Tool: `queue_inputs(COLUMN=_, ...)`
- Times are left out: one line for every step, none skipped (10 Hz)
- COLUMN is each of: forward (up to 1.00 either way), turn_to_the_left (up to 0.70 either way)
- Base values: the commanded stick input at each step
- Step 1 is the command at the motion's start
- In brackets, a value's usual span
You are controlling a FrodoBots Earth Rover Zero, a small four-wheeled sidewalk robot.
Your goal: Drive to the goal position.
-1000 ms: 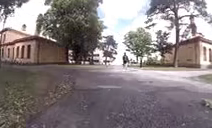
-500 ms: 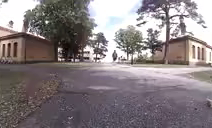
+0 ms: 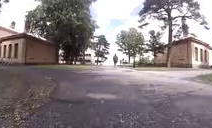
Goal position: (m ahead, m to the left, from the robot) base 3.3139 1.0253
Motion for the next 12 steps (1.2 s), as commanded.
queue_inputs(forward=0.7, turn_to_the_left=0.0)
queue_inputs(forward=0.7, turn_to_the_left=0.0)
queue_inputs(forward=0.7, turn_to_the_left=0.0)
queue_inputs(forward=0.7, turn_to_the_left=0.0)
queue_inputs(forward=0.7, turn_to_the_left=0.0)
queue_inputs(forward=0.7, turn_to_the_left=0.0)
queue_inputs(forward=0.7, turn_to_the_left=0.0)
queue_inputs(forward=0.7, turn_to_the_left=0.0)
queue_inputs(forward=0.7, turn_to_the_left=0.0)
queue_inputs(forward=0.7, turn_to_the_left=0.0)
queue_inputs(forward=0.7, turn_to_the_left=0.0)
queue_inputs(forward=0.7, turn_to_the_left=0.0)
